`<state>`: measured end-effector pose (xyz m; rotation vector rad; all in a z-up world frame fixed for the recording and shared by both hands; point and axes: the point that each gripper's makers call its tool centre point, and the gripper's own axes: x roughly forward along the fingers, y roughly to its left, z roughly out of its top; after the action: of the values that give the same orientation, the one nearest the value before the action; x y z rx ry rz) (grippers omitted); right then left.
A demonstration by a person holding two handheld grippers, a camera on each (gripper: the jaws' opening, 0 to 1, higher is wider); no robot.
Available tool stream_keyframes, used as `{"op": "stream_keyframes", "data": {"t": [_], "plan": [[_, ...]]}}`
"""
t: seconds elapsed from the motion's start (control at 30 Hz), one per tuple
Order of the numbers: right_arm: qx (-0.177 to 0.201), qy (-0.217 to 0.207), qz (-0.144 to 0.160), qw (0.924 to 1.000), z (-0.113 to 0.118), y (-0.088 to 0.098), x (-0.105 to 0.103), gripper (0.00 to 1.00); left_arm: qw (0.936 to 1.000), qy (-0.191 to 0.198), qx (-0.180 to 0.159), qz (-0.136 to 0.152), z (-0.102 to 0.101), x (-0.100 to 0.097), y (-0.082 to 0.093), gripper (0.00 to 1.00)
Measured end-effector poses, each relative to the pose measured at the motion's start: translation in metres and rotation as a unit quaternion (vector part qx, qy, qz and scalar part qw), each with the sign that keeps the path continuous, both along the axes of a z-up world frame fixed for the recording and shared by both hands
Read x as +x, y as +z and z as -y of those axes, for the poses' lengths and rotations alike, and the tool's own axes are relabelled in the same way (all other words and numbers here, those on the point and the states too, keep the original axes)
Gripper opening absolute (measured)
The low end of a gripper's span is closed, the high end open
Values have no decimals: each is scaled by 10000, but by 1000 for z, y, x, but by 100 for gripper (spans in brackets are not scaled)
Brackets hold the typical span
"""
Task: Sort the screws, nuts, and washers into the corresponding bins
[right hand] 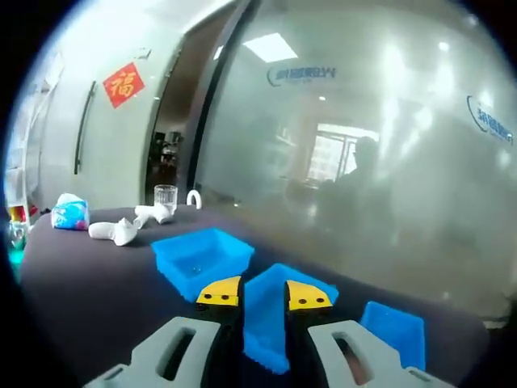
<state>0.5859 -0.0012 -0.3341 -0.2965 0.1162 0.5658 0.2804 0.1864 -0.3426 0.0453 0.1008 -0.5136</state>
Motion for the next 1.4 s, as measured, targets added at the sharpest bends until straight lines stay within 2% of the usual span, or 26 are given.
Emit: {"op": "stream_keyframes", "data": {"t": [0.2,0.37,0.53,0.67,0.8,0.93,1.0,1.17,1.3,1.4], "plan": [[31,155,-28,9999,14,-8,-33,16,10000,-19,6,3,0,0,-1,42],[196,228,-108,9995,30,-14,-63,16,10000,-36,6,-4,2,0,-2,42],[336,325,-134,9988,48,-22,-105,17,10000,-76,7,-4,6,0,-2,42],[602,363,-195,9973,59,-24,-136,18,9999,-120,9,-14,10,1,-3,42],[640,408,-98,9971,69,-26,-163,19,9999,-165,17,-25,13,2,-3,42],[698,455,-163,9964,79,-33,-187,21,9998,-202,31,-21,15,2,-2,42],[708,455,-182,9963,86,-36,-190,21,9998,-215,47,-18,16,2,-1,42],[875,381,-289,9950,102,-40,-215,21,9996,-255,87,-22,17,3,-2,43],[982,305,-324,9942,117,-39,-227,22,9996,-268,104,-41,19,6,-2,43],[902,224,-333,9951,127,-42,-233,22,9995,-287,97,-60,20,9,-3,43]]}}
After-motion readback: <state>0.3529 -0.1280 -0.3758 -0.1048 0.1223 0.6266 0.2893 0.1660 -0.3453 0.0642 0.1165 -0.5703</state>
